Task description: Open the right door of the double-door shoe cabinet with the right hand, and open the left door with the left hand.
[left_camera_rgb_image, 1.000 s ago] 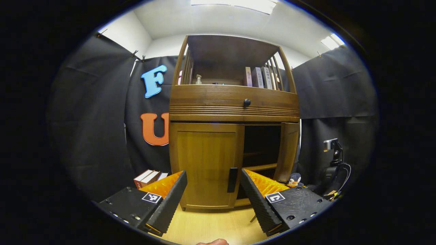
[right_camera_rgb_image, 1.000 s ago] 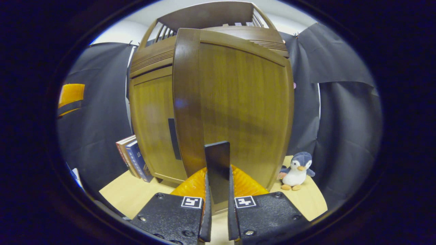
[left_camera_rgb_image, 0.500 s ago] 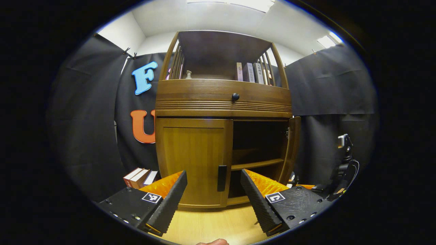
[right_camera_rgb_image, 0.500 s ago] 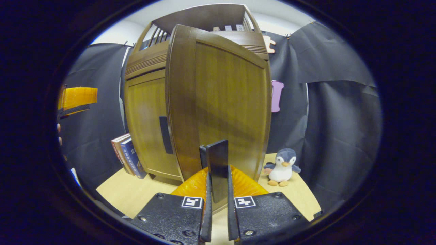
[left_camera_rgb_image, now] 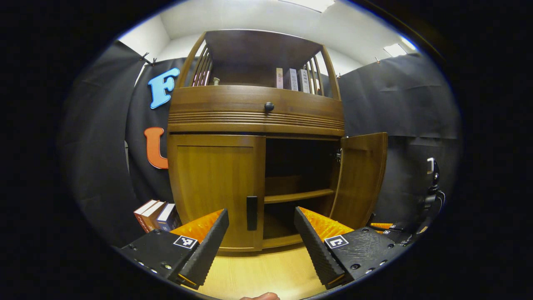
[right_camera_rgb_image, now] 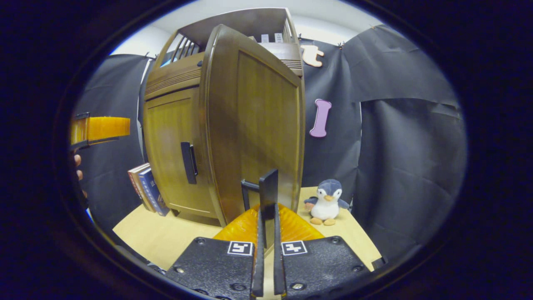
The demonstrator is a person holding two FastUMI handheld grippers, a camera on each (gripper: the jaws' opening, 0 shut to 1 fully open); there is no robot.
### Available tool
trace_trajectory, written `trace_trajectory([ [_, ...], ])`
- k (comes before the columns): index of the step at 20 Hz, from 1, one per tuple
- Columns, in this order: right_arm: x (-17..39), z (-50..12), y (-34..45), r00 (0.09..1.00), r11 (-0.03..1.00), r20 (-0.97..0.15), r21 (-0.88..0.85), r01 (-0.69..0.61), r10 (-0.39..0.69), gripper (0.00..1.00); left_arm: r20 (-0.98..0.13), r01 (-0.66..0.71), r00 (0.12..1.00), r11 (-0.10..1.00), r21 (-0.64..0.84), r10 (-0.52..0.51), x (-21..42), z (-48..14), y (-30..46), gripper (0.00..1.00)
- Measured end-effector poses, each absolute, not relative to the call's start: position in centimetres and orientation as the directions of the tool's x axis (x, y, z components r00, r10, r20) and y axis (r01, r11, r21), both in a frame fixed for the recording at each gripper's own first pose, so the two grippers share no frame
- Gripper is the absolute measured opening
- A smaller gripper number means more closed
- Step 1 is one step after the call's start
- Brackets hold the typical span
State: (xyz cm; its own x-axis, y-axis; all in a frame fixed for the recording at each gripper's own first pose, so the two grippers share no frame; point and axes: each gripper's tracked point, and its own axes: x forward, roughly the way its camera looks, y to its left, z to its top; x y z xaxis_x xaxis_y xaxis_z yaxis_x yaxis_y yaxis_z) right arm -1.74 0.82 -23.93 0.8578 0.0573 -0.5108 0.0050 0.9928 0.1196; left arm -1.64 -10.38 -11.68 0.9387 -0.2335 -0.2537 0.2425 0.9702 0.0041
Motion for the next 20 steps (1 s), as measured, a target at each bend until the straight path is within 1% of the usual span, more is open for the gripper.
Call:
trace_trajectory([
  [10, -2.6, -24.2, -3.3, 0.852, 0.994, -0.524, 0.085, 0.068, -0.014, 0.05, -0.297, 0.278, 0.916, 0.961, -0.011, -0.268, -0.9, -13.6, -12.7, 0.95],
  [15, -2.7, -23.8, -5.1, 0.857, 0.992, -0.514, 0.084, 0.093, -0.037, 0.04, -0.298, 0.294, 0.91, 0.956, -0.027, -0.288, 0.0, -14.7, -14.0, 0.95],
  [17, -2.9, -23.5, -6.0, 0.861, 0.991, -0.506, 0.08, 0.106, -0.052, 0.04, -0.288, 0.318, 0.903, 0.947, -0.049, -0.319, 0.6, -15.5, -15.1, 0.94],
  [20, -3.0, -23.1, -7.6, 0.867, 0.988, -0.491, 0.068, 0.139, -0.089, 0.04, -0.281, 0.304, 0.91, 0.951, -0.048, -0.305, 1.8, -16.5, -15.1, 0.94],
])
